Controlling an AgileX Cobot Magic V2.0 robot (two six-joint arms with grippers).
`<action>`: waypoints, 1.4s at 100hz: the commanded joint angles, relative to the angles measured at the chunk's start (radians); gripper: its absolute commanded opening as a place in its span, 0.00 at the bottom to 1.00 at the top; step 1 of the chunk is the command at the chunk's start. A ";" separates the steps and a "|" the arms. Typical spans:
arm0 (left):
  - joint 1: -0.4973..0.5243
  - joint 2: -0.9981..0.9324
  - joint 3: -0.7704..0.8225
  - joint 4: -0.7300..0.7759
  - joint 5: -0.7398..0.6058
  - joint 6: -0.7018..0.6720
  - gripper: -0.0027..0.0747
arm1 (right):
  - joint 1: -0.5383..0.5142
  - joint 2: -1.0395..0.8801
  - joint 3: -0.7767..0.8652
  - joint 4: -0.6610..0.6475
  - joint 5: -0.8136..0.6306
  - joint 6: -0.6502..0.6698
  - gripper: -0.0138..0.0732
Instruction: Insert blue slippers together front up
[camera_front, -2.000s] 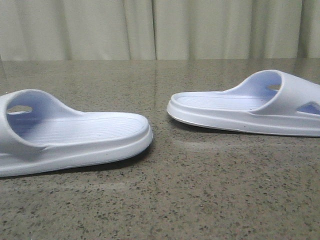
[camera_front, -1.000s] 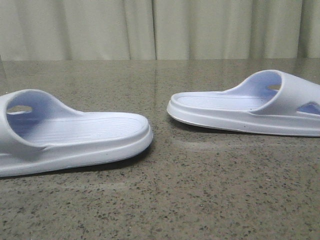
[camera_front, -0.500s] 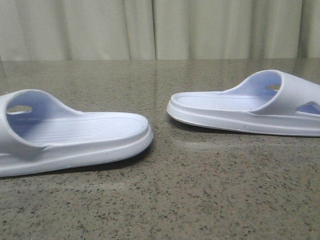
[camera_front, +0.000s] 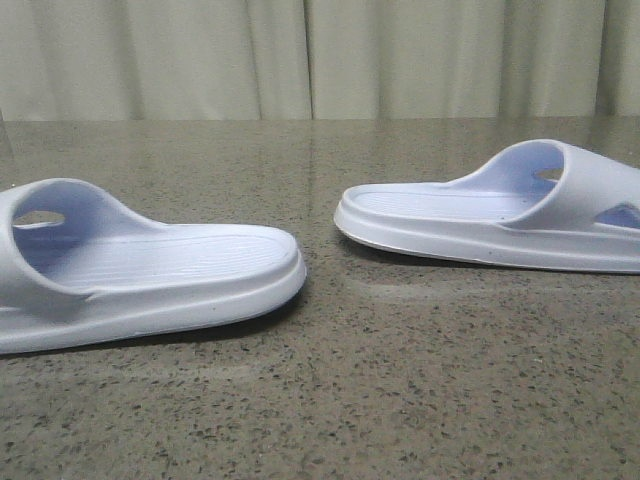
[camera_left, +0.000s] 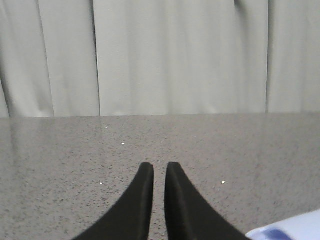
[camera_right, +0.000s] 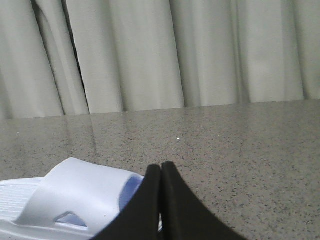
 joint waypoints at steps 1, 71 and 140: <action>0.004 -0.028 0.006 -0.149 -0.104 -0.012 0.05 | -0.002 -0.019 -0.037 -0.005 -0.083 -0.004 0.04; 0.004 0.390 -0.489 -0.416 0.351 -0.012 0.05 | -0.004 0.255 -0.541 -0.005 0.435 0.066 0.07; 0.004 0.624 -0.634 -0.431 0.473 -0.010 0.63 | -0.004 0.495 -0.646 0.026 0.485 0.079 0.57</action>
